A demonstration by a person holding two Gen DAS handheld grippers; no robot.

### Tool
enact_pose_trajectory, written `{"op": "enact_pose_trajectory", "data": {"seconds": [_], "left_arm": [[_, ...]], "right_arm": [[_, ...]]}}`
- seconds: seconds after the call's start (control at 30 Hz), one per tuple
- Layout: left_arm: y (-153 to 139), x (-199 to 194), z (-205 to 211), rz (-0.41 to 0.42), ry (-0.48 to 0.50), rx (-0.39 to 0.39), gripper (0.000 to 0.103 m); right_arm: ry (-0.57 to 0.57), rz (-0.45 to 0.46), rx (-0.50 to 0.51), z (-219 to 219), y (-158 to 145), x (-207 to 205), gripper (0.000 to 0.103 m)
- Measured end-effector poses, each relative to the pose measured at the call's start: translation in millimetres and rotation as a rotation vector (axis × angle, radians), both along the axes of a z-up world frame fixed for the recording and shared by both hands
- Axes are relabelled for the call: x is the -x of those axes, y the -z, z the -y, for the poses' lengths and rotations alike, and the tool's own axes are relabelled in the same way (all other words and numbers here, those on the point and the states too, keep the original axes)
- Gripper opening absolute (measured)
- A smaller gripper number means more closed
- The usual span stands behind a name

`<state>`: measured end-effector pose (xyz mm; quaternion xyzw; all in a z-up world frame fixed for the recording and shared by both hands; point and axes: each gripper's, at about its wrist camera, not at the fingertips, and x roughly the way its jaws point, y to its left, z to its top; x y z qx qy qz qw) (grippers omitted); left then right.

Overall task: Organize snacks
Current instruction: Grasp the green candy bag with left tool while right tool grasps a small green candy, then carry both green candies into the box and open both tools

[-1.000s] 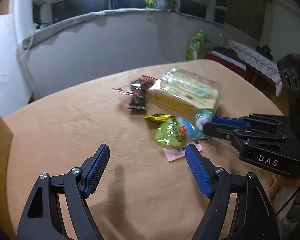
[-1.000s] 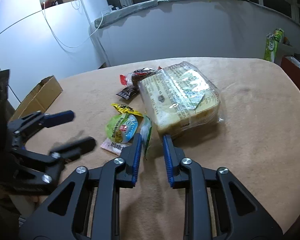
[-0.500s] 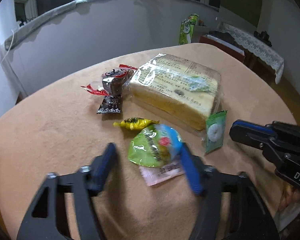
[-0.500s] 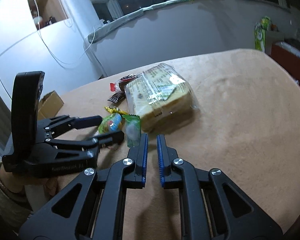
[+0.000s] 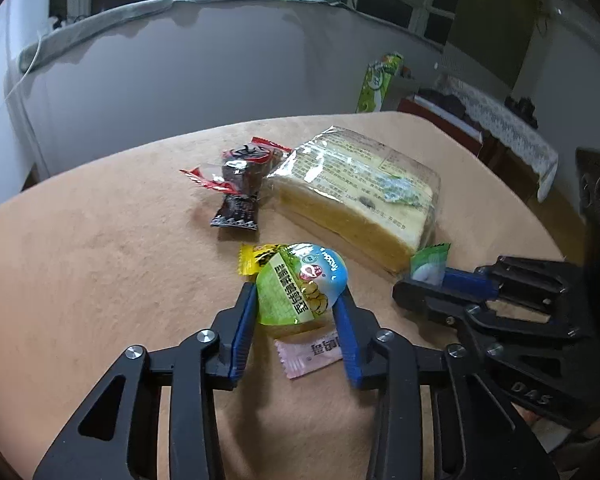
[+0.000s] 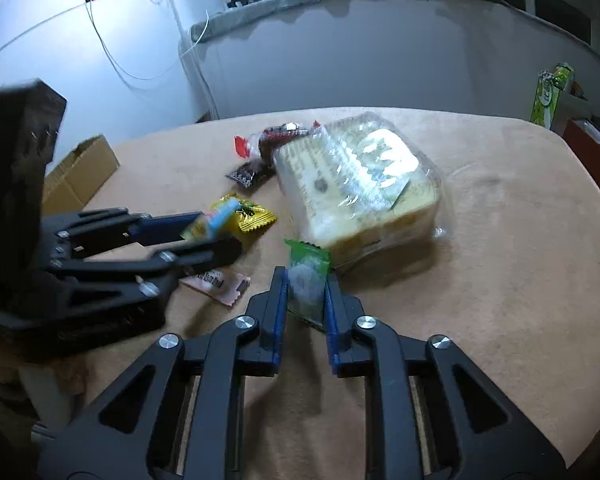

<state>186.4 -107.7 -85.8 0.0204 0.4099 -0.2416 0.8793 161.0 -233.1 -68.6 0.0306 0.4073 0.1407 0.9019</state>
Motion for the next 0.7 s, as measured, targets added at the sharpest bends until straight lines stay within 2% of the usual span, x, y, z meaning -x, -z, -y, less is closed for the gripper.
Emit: {"op": "enact_pose_trajectory", "data": {"seconds": [0.4,0.7], "left_arm": [[-9,14,-26,0.033,-0.016,0.077,0.029],[-37,39,-56,0.116,-0.066,0.104,0.029]], "right_arm": [[0.079,0.098,-0.07,19,-14,30,0.016],[0.086,0.156,-0.077,11,-41,43,0.016]]}}
